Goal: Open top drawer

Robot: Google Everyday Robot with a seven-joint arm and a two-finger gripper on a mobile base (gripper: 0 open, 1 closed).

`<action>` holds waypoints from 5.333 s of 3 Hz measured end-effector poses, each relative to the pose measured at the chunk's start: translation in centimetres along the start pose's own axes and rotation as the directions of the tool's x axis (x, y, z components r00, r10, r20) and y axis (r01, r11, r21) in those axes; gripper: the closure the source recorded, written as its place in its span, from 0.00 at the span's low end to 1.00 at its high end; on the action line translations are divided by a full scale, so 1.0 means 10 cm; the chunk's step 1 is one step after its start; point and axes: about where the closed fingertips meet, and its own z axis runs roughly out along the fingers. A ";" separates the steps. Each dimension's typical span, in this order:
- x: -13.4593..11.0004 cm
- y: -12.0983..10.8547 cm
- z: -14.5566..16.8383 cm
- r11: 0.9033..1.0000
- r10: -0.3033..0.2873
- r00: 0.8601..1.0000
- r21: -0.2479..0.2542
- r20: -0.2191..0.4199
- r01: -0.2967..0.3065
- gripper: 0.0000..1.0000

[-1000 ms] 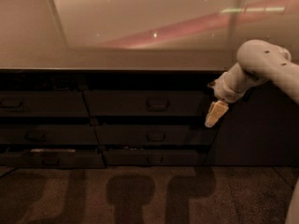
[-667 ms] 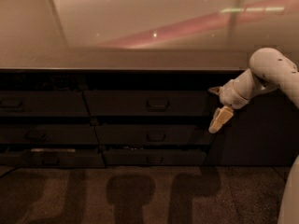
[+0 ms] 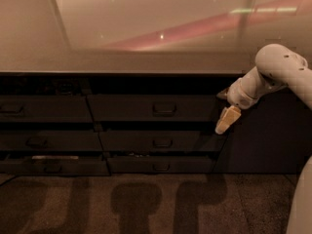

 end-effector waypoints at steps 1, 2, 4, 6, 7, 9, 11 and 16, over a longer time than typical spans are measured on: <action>-0.04 -0.09 -0.07 0.997 0.063 0.997 0.045 -0.035 -0.062 0.00; -0.04 -0.09 -0.07 0.997 0.063 0.997 0.045 -0.035 -0.062 0.00; 0.18 -0.28 0.08 0.991 0.135 0.989 0.007 -0.056 -0.135 0.00; 0.18 -0.28 0.08 0.991 0.135 0.989 0.006 -0.056 -0.135 0.19; 0.18 -0.28 0.08 0.991 0.135 0.989 0.006 -0.056 -0.135 0.43; 0.18 -0.28 0.08 0.991 0.135 0.989 0.006 -0.056 -0.135 0.97; 0.17 -0.28 0.08 0.991 0.135 0.989 0.006 -0.056 -0.135 1.00; 0.25 0.02 -0.12 0.998 0.042 0.999 0.048 -0.015 -0.042 1.00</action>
Offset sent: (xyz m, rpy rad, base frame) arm 0.0073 -0.0016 0.0089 -0.0299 -0.0069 -0.0644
